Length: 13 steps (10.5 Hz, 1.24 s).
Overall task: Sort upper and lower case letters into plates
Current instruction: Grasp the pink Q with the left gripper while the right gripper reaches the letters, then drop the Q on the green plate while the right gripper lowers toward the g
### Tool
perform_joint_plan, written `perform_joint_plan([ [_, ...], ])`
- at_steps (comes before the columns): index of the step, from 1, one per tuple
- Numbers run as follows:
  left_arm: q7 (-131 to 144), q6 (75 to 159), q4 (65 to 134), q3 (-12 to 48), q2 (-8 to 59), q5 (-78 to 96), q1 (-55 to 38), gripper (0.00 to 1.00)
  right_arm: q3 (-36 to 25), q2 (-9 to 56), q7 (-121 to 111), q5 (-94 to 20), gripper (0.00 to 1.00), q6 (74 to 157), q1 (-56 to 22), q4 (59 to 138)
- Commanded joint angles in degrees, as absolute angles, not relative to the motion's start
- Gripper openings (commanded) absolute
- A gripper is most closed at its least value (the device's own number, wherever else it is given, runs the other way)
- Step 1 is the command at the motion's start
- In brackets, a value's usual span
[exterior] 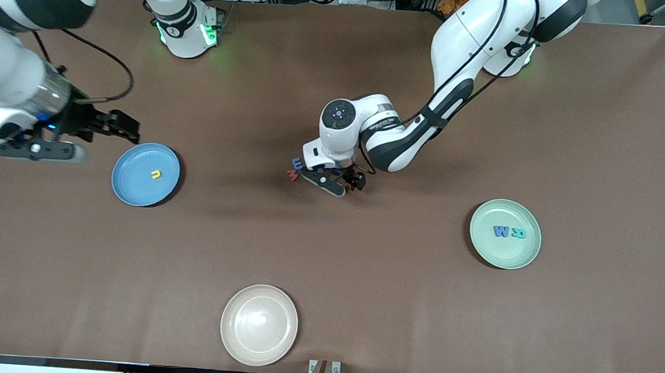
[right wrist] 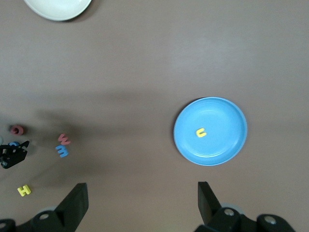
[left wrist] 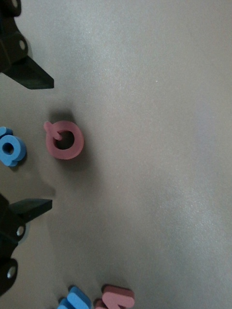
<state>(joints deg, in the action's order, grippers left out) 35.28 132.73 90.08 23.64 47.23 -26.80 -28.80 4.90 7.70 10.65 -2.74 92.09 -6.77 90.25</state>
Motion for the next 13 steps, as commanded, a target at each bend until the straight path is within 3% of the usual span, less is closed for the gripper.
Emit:
perform_joint_plan([
  [1,34.3,133.2,88.8,23.7,48.4,-28.0,-28.7,0.98,4.7,8.1,11.7,-3.2,1.0,95.4,-9.3,93.5],
  [6,34.3,133.2,88.8,23.5,49.1,-28.0,-28.6,0.92,4.7,8.3,13.4,-3.3,1.0,104.9,-13.2,102.5],
  [12,34.3,133.2,88.6,23.3,49.7,-27.9,-28.6,0.78,4.7,11.0,17.4,-3.3,1.0,114.8,-18.0,108.3],
  [13,34.3,133.2,88.6,23.3,49.7,-27.9,-28.6,0.71,4.7,11.2,17.3,-3.3,1.0,116.7,-18.5,109.6],
])
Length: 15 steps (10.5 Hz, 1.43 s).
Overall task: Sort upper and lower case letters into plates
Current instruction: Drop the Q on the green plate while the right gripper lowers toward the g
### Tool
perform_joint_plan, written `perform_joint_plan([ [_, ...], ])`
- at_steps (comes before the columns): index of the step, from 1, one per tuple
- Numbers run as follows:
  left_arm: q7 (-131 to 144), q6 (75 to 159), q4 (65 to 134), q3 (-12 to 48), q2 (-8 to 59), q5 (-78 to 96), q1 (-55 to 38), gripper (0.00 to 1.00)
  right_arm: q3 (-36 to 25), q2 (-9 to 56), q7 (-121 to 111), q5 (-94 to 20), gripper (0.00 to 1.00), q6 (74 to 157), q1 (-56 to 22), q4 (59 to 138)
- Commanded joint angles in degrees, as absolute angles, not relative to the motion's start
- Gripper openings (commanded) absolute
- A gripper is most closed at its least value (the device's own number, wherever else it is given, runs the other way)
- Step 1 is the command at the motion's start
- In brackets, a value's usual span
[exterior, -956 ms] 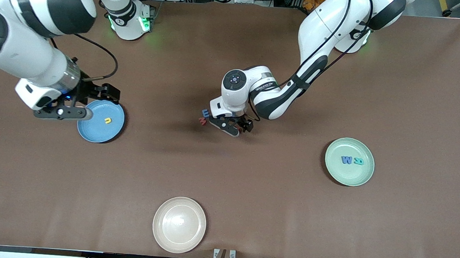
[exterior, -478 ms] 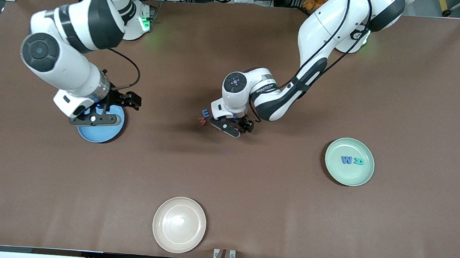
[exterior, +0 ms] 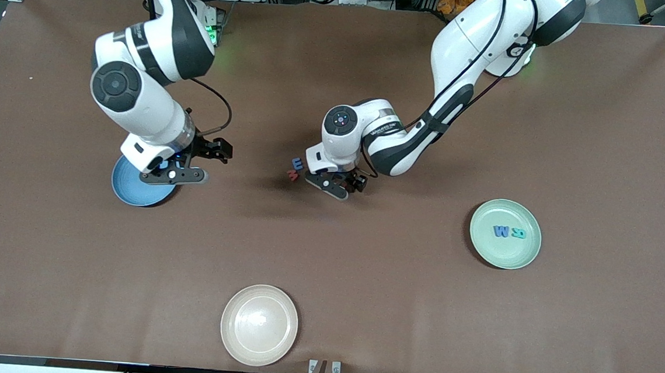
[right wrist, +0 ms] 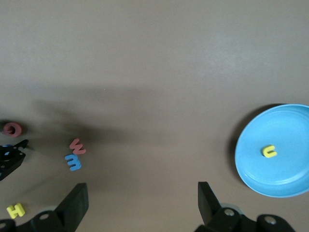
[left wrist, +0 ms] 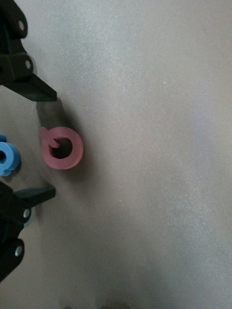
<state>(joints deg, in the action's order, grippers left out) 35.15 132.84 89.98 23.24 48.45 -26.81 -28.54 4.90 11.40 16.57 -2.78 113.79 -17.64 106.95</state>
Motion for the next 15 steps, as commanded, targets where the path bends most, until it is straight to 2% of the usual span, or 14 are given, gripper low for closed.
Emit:
perform_joint_plan([
  [1,34.4,133.2,88.6,23.3,49.7,-27.9,-28.6,0.6,4.7,12.0,17.3,-3.3,1.0,117.3,-19.2,109.9],
  [2,34.9,133.2,88.6,23.3,49.6,-27.9,-28.6,0.35,4.7,12.7,17.3,-3.3,1.0,118.1,-19.9,110.0],
  [3,35.4,133.2,88.6,23.3,49.3,-27.4,-28.4,0.0,4.7,13.2,17.4,-3.3,1.0,119.0,-20.3,110.0],
  [6,35.9,132.5,90.1,23.6,43.4,-24.9,-24.4,0.0,4.7,14.1,17.9,-3.3,1.0,119.5,-21.0,110.0],
  [11,27.0,128.6,103.9,24.3,25.7,-21.2,-5.0,0.0,4.7,18.7,33.1,-3.4,1.0,125.1,-28.6,108.6],
  [15,15.3,124.9,110.9,23.8,23.0,-21.8,6.4,0.0,4.6,25.8,55.0,-3.3,1.0,124.5,-34.8,99.7],
])
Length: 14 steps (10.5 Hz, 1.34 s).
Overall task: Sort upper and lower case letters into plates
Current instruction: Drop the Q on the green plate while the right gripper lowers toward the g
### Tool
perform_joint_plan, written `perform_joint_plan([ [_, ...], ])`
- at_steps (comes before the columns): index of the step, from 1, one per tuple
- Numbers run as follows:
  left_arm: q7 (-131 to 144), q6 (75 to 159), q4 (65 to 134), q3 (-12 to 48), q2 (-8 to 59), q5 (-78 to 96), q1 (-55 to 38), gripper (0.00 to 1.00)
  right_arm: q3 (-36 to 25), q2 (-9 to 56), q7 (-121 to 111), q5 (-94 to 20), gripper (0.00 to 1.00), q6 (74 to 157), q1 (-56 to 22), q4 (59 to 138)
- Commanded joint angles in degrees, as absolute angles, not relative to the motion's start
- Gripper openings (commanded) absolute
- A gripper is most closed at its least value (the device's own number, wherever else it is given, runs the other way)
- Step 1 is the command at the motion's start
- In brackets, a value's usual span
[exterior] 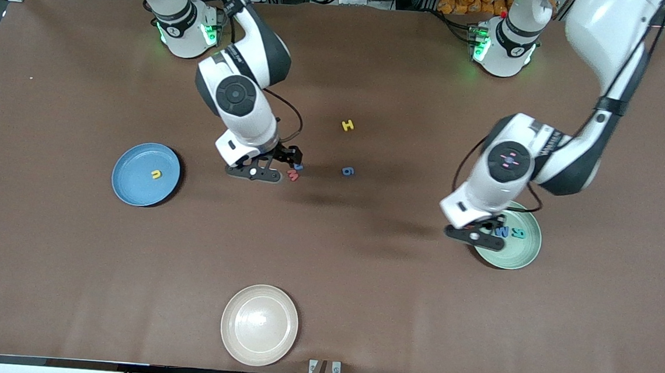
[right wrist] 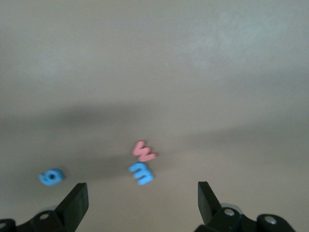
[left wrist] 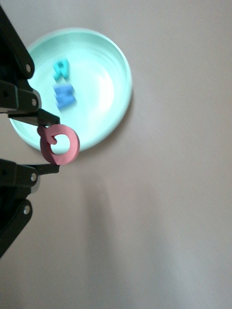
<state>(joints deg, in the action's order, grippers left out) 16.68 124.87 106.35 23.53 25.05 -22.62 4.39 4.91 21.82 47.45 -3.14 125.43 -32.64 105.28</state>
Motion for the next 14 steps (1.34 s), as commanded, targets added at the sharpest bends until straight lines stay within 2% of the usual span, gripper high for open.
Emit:
perform_joint_plan([
  [1,15.3,125.0,112.6,23.6,23.4,-22.1,8.4,0.0,4.6,27.4,60.7,-3.4,1.0,124.5,-35.7,98.2],
  [5,17.0,131.2,116.7,22.1,26.7,-27.9,13.9,0.0,4.6,36.5,90.5,-3.3,1.0,125.2,-39.2,88.4],
  [6,19.2,132.9,116.7,22.0,27.2,-28.1,14.8,0.09,4.6,37.9,96.0,-3.1,1.0,125.4,-40.1,86.9],
  [7,19.9,134.2,116.7,22.1,27.6,-28.2,15.1,0.49,4.6,38.8,100.5,-3.2,1.0,126.3,-40.2,86.1],
  [8,20.4,134.4,116.7,22.1,27.4,-28.0,15.2,0.99,4.6,39.2,105.3,-3.2,1.0,128.1,-40.4,86.0],
  [11,28.9,134.0,117.8,23.1,26.4,-27.8,15.0,1.0,4.6,40.9,114.0,-3.1,1.0,130.5,-41.7,86.0],
  [13,39.1,132.2,118.2,27.7,24.8,-27.8,14.0,1.0,4.6,40.9,115.6,-3.1,1.0,130.2,-41.8,86.2],
  [14,44.5,129.6,117.9,30.3,24.4,-27.7,13.3,1.0,4.1,41.3,116.1,-1.9,1.0,130.8,-44.6,86.3],
])
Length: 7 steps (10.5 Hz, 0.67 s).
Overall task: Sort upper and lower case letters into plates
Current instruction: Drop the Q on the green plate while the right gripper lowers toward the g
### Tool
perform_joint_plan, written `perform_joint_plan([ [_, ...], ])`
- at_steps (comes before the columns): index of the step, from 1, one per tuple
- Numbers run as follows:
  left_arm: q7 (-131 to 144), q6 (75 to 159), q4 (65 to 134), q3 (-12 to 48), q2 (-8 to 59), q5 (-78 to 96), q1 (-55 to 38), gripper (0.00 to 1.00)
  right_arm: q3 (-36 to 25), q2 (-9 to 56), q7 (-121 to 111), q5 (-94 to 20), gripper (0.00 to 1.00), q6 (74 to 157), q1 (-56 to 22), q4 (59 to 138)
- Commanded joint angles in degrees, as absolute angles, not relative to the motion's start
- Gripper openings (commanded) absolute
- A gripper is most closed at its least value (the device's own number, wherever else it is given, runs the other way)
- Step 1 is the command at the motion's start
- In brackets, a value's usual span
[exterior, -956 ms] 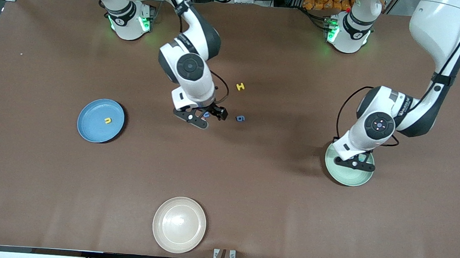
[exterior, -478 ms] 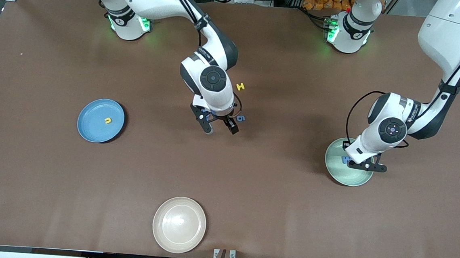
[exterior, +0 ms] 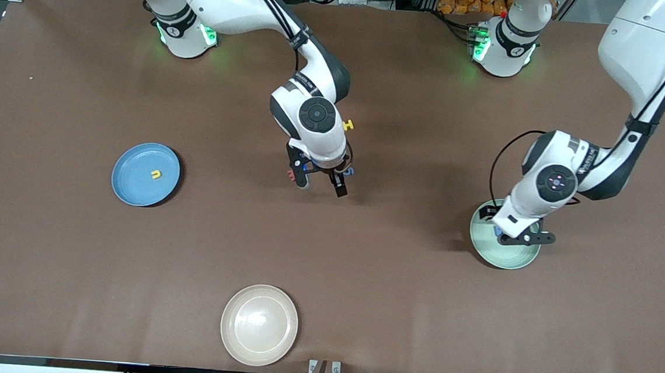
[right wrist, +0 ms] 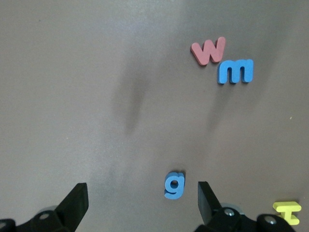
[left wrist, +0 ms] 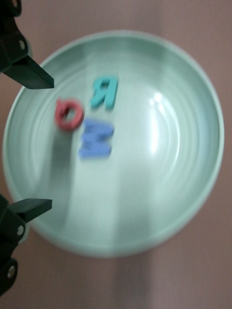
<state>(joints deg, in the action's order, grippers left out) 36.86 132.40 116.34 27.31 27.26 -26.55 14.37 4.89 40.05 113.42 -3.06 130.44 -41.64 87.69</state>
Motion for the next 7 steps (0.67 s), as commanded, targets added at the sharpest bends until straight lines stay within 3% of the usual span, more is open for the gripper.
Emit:
perform_joint_plan([
  [1,47.8,128.9,117.9,31.8,23.1,-27.7,12.9,1.0,2.4,41.4,120.2,-1.8,1.0,131.7,-46.4,86.3],
  [7,61.8,127.2,118.0,36.8,21.6,-23.1,10.5,1.0,2.2,43.7,130.9,2.0,1.0,134.9,-47.5,86.7],
])
